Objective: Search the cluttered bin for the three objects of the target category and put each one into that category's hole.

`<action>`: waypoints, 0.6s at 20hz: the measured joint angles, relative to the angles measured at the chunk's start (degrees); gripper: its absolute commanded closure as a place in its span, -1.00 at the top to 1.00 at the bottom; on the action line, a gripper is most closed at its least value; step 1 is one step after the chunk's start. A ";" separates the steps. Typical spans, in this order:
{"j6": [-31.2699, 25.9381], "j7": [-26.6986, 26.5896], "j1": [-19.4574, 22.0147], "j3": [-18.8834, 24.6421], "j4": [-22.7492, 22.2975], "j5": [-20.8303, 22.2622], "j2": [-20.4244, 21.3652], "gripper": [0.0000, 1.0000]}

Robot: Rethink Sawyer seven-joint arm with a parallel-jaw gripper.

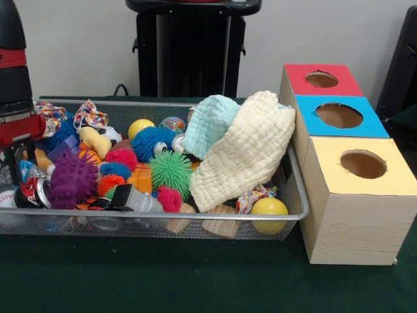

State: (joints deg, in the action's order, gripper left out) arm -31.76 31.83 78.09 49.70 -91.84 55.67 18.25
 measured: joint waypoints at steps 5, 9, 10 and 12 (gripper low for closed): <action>-0.32 0.00 -0.05 0.00 -1.04 -2.51 2.76 -1.00; -1.05 0.00 -0.31 0.07 -1.81 -4.43 5.02 -1.00; -1.15 0.00 -0.34 0.06 -1.92 -4.68 5.34 -1.00; -1.41 0.00 -0.38 0.06 -2.22 -5.50 6.35 -1.00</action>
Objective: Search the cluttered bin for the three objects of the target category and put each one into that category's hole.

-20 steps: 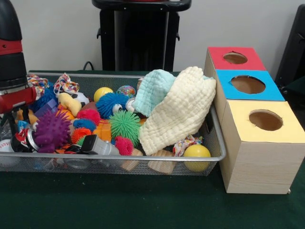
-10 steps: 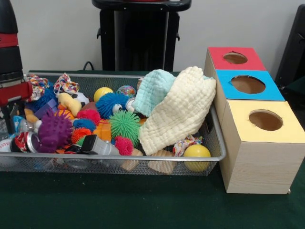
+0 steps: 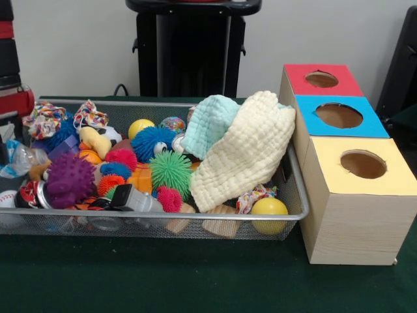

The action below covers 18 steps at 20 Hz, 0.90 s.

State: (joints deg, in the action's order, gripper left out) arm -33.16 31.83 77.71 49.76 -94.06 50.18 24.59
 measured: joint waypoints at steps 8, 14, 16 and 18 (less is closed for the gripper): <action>-0.61 0.00 -0.30 -0.12 -0.38 -2.70 3.42 -1.00; -0.65 0.00 -2.07 -0.83 -1.20 -5.51 7.45 -1.00; -0.72 0.00 -3.55 -1.23 -2.22 -8.01 10.31 -1.00; -0.72 0.02 -4.28 -1.47 -2.68 -9.15 11.49 -1.00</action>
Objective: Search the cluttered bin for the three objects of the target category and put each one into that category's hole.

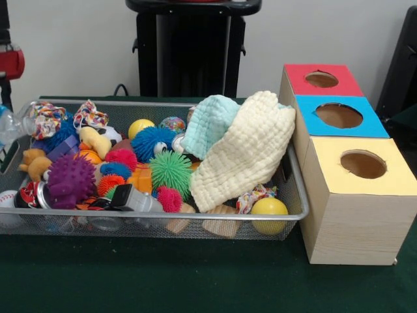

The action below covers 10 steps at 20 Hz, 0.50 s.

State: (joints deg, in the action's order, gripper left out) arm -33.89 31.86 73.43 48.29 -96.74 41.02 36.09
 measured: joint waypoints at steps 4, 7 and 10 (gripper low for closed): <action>-0.21 0.01 -3.03 -1.10 -1.38 -3.82 3.78 -1.00; -0.68 0.11 -5.45 -2.26 -2.02 -6.39 6.12 -1.00; -1.30 0.73 -9.35 -4.59 -2.78 -10.07 9.31 -1.00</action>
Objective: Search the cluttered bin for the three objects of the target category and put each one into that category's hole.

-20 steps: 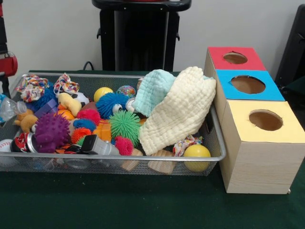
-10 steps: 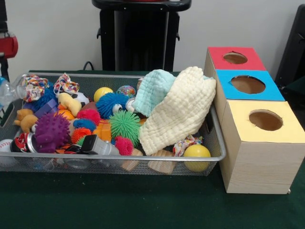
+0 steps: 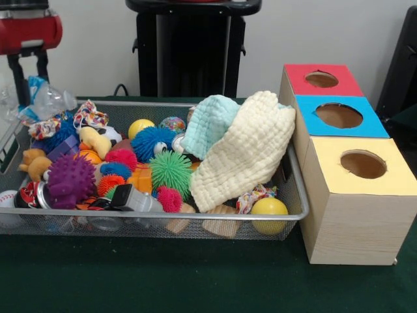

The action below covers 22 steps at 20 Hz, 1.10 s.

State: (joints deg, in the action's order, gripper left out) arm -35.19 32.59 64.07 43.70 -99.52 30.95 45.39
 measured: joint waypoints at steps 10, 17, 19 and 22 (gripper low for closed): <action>-0.20 4.21 -9.09 -6.44 -0.34 -9.43 5.01 -1.00; -0.17 6.10 -10.06 -7.24 -2.22 -17.99 6.08 -1.00; -0.12 6.10 -9.93 -7.23 -2.94 -19.66 6.01 -1.00; 0.98 6.10 -9.57 -7.13 -5.05 -23.29 5.78 -1.00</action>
State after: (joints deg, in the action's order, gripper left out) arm -34.21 38.68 54.51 36.57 -104.57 7.67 51.18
